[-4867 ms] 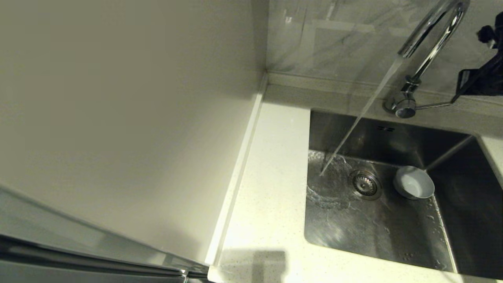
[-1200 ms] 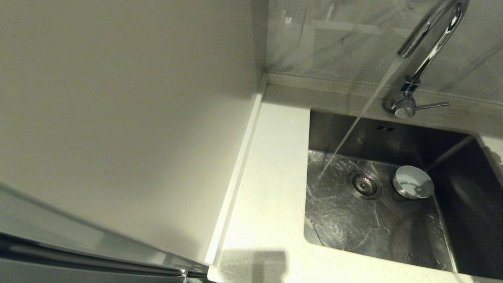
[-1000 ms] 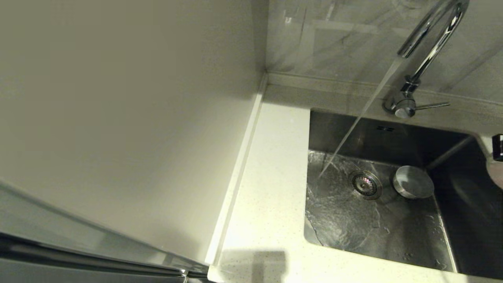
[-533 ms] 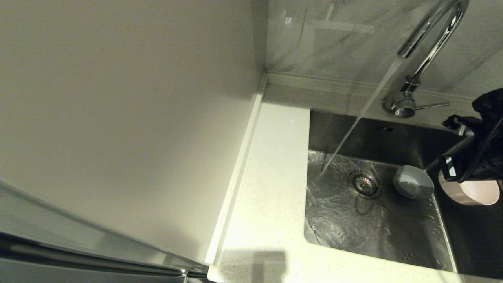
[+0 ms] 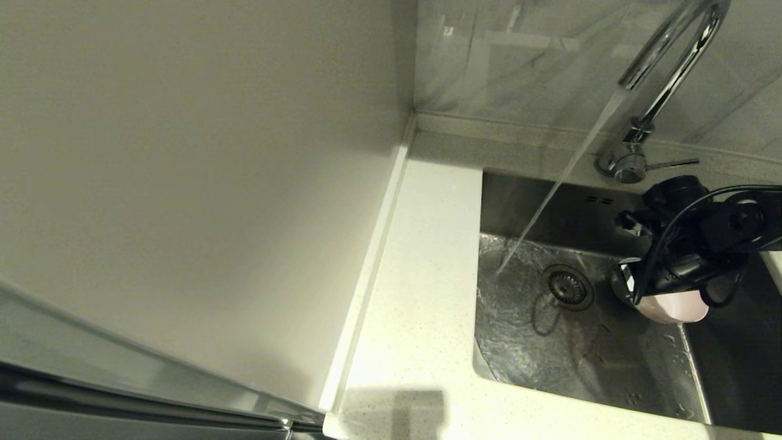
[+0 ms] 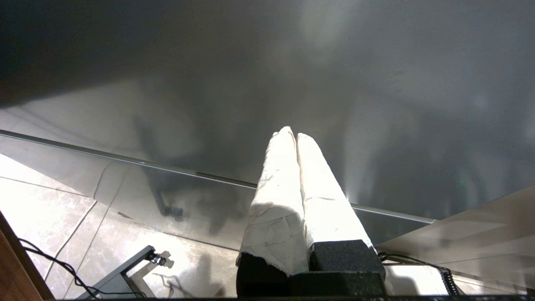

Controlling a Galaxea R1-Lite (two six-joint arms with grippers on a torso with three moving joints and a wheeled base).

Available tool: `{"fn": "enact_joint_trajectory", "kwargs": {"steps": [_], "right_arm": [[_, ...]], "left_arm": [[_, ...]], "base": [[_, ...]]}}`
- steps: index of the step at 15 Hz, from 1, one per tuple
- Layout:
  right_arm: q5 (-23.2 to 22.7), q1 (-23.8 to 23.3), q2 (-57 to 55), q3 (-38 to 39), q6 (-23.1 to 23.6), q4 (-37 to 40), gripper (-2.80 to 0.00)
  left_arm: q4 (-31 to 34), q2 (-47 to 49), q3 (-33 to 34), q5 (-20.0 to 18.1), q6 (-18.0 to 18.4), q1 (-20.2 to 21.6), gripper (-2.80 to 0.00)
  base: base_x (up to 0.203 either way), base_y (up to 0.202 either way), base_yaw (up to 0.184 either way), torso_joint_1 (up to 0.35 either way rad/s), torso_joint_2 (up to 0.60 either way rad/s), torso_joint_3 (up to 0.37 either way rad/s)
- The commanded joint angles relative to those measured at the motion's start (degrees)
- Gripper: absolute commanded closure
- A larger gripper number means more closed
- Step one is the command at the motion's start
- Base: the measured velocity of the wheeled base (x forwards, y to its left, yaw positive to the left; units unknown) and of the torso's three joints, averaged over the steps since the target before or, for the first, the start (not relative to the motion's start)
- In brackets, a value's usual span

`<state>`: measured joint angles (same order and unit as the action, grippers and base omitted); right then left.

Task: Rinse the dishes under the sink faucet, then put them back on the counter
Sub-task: Put a bowl into the sink

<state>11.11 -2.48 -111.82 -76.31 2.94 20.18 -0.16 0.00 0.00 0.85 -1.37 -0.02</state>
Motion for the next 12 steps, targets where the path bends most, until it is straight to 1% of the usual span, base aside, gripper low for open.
{"fn": "enact_joint_trajectory", "kwargs": {"steps": [1,4,7,11,12], "right_arm": [[0.22,0.76,-4.15,0.19,-0.96,-0.29,0.0],[0.24,1.72,-7.63,-0.4,-5.25,-1.31,0.0],[0.35,2.21,-10.78,-0.5,-5.79,-4.81,0.0],[0.65,2.15,-13.8,-2.44,-6.58,-5.06,0.0],[1.97,2.21,-14.43,-2.89,-7.11,-4.99,0.0]], "left_arm": [[-0.02,-0.18,0.0,0.03,-0.04,-0.03,0.0],[-0.02,-0.18,0.0,0.03,-0.04,0.02,0.0],[-0.02,-0.19,0.0,0.03,-0.02,0.01,0.0],[-0.02,-0.19,0.0,0.03,-0.04,0.02,0.0],[-0.02,-0.25,0.0,0.03,0.02,-0.06,0.0]], "base": [[0.0,0.0,0.0,0.0,0.0,0.0],[0.0,0.0,0.0,0.0,0.0,0.0],[0.0,0.0,0.0,0.0,0.0,0.0],[0.0,0.0,0.0,0.0,0.0,0.0],[0.0,0.0,0.0,0.0,0.0,0.0]]}}
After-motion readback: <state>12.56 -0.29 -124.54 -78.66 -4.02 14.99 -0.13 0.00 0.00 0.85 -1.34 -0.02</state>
